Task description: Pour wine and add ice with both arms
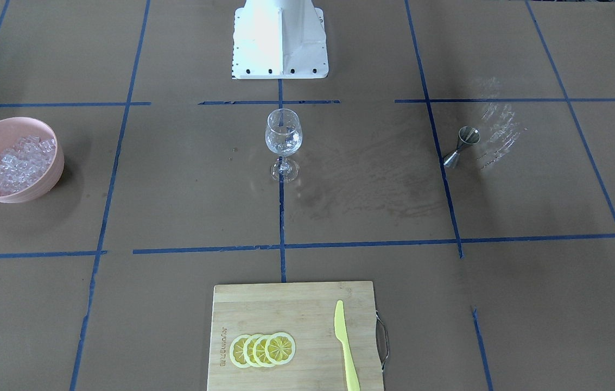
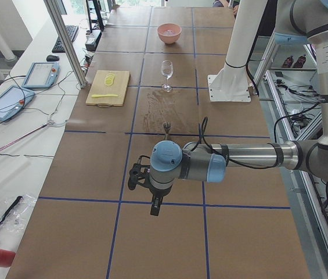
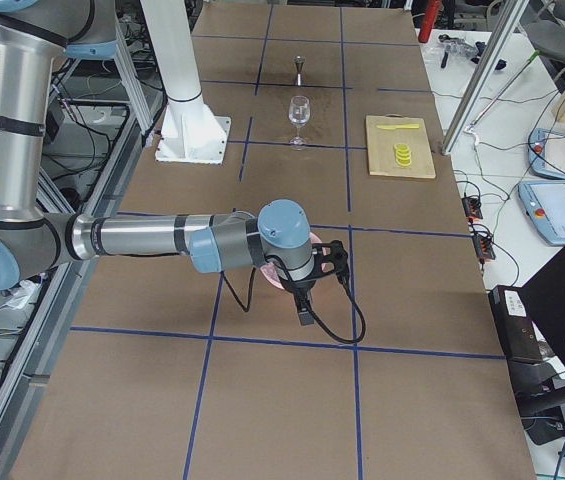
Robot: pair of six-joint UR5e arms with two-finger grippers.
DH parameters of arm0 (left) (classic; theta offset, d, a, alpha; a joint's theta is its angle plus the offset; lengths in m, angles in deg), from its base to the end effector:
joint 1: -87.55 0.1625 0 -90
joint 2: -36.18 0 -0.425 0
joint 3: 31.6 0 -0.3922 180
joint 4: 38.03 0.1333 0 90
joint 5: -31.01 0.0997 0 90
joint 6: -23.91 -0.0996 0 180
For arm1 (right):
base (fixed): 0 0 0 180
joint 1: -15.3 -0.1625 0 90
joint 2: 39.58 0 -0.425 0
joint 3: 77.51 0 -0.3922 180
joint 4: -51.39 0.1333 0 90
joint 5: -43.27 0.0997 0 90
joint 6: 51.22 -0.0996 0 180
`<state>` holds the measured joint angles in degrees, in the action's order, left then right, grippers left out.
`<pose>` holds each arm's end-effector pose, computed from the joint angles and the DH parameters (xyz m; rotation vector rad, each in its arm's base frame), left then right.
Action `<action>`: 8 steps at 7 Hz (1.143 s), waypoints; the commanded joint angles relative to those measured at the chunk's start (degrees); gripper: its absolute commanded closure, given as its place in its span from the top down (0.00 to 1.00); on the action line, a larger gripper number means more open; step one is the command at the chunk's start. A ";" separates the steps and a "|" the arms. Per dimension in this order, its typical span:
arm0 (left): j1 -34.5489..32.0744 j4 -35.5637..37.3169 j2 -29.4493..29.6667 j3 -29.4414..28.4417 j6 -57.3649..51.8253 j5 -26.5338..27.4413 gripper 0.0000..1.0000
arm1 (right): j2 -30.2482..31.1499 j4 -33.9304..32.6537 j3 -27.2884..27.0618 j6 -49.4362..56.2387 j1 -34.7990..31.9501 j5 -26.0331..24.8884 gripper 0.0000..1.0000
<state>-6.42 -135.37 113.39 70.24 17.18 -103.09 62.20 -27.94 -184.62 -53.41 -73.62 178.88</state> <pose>-0.0919 -0.3997 0.6434 0.1772 0.7558 0.0886 0.0542 -0.4199 0.5816 0.2416 -0.7978 -0.0929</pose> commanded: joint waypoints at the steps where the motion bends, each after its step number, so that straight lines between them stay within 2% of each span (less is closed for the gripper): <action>1: 0.02 -0.13 0.39 0.29 0.05 -0.02 1.00 | 1.91 14.62 -1.97 -14.97 8.54 -0.43 1.00; 2: 0.02 -0.13 0.74 0.38 0.05 -0.02 1.00 | 3.06 20.39 -2.05 -21.82 11.81 -1.92 1.00; 3: 0.02 -0.13 1.09 0.38 0.05 -0.02 1.00 | 3.25 24.88 -2.05 -32.68 17.06 -5.76 1.00; 4: 0.02 -0.13 1.10 0.46 0.05 -0.02 1.00 | 3.34 30.76 -2.05 -44.27 25.29 -15.20 0.98; 5: 0.02 -0.22 1.18 0.81 0.05 -0.02 1.00 | 3.42 32.64 -2.05 -49.96 31.73 -22.08 0.97; 7: 0.02 -0.13 1.53 0.82 0.05 -0.02 1.00 | 3.51 32.84 -2.14 -57.98 39.75 -30.89 0.73; 8: 0.02 -0.13 1.54 0.82 0.05 -0.02 1.00 | 4.03 32.84 -2.14 -59.40 41.62 -32.59 0.64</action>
<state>-6.40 -135.51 114.82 71.05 17.23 -103.11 65.81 4.72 -186.74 -109.84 -35.38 149.87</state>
